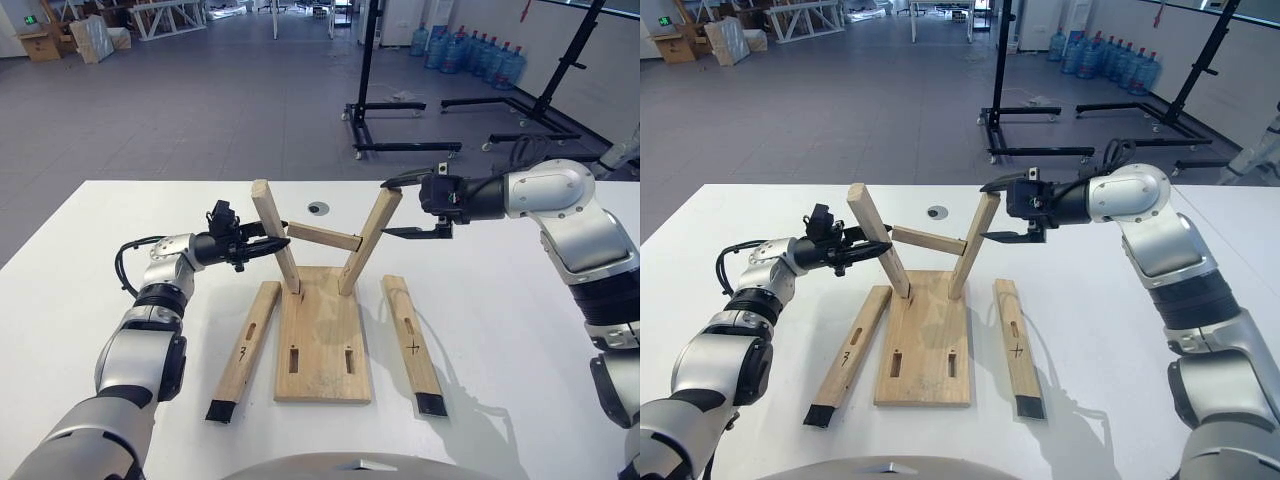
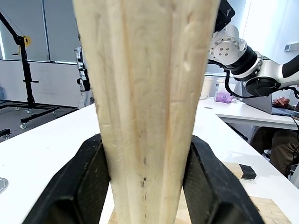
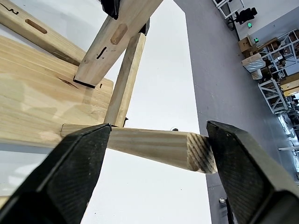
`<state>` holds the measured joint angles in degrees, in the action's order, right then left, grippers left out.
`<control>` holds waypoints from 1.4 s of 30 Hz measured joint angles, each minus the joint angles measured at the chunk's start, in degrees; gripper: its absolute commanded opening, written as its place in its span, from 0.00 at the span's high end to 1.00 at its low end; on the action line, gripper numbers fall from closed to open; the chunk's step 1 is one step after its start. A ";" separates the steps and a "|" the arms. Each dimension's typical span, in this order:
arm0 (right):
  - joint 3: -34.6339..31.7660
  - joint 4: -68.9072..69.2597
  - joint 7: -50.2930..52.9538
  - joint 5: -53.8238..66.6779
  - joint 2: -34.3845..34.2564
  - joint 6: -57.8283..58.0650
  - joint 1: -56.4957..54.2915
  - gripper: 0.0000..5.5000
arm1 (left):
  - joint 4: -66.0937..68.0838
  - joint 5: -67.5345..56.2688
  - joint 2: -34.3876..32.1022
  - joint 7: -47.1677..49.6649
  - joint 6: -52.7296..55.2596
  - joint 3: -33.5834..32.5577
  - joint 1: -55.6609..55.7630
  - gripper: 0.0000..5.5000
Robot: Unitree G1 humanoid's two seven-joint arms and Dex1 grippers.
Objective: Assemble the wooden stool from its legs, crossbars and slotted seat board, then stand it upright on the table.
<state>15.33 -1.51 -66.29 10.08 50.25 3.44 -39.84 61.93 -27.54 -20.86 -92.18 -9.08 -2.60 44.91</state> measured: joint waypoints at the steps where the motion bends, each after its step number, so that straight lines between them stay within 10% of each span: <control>1: 0.11 0.07 0.00 0.00 0.00 -0.07 -0.07 0.33 | 0.21 0.16 0.01 0.01 0.00 -0.14 0.00 0.63; 26: 4.34 -0.29 0.10 -5.70 1.48 -6.72 -3.18 0.33 | 1.72 2.19 -0.02 0.02 -0.25 -0.87 0.10 0.63; 42: 5.33 4.77 -0.08 -3.35 -10.43 2.78 1.68 0.33 | 4.26 3.91 -3.31 0.06 -1.11 -4.00 1.13 0.63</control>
<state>20.66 3.26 -66.37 6.73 39.82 6.22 -38.16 66.19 -23.63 -24.17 -92.12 -10.19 -6.59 46.04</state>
